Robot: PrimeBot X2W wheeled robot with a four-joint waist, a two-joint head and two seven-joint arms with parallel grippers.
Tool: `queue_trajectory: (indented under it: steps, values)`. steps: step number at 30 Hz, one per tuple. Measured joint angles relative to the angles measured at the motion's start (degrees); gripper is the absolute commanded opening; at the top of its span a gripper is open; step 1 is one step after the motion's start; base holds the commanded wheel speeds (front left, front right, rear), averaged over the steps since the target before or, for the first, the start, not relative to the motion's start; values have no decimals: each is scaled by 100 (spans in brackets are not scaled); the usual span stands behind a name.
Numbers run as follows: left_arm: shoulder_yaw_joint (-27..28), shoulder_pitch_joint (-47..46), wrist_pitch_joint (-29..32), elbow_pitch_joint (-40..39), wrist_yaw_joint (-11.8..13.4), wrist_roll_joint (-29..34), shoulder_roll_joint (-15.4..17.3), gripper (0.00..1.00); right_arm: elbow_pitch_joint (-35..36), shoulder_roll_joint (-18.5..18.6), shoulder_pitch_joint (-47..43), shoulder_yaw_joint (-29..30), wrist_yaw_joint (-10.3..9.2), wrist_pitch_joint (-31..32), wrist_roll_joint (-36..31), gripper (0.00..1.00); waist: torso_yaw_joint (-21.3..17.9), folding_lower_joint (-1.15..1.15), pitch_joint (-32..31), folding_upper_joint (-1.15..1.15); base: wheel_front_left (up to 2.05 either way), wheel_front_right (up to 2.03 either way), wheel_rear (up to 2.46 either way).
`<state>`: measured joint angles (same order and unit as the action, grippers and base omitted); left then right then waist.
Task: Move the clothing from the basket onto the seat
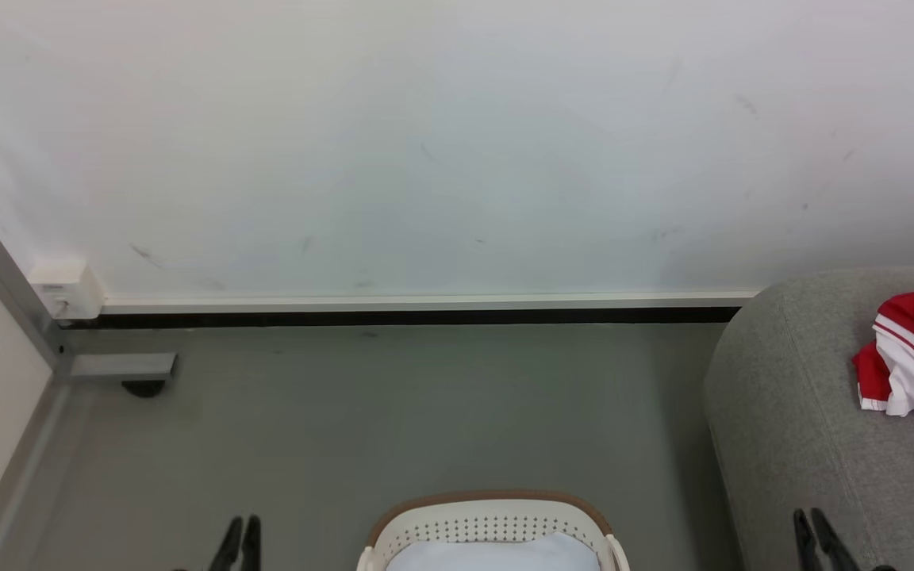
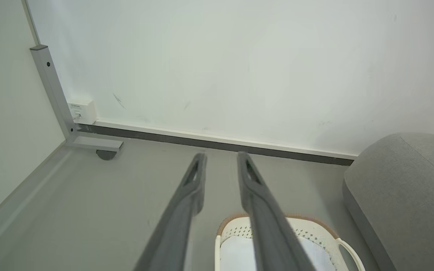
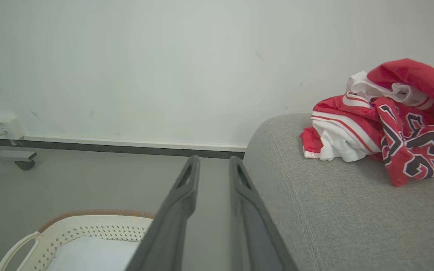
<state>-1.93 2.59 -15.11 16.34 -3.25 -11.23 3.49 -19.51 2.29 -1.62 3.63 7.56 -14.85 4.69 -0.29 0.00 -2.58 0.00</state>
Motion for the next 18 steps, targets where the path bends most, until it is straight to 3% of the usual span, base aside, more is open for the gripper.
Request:
queue_trajectory:
  steps: [5,18]
  values:
    - [19,47,115,185,-3,-179,-53,0,-178,-56,-38,35,0,142,233,0,1,0,4,0,0,0,0]
    - [159,-64,455,91,-27,-1567,-57,0,-83,-51,41,63,0,478,1705,0,4,0,29,0,0,0,0]
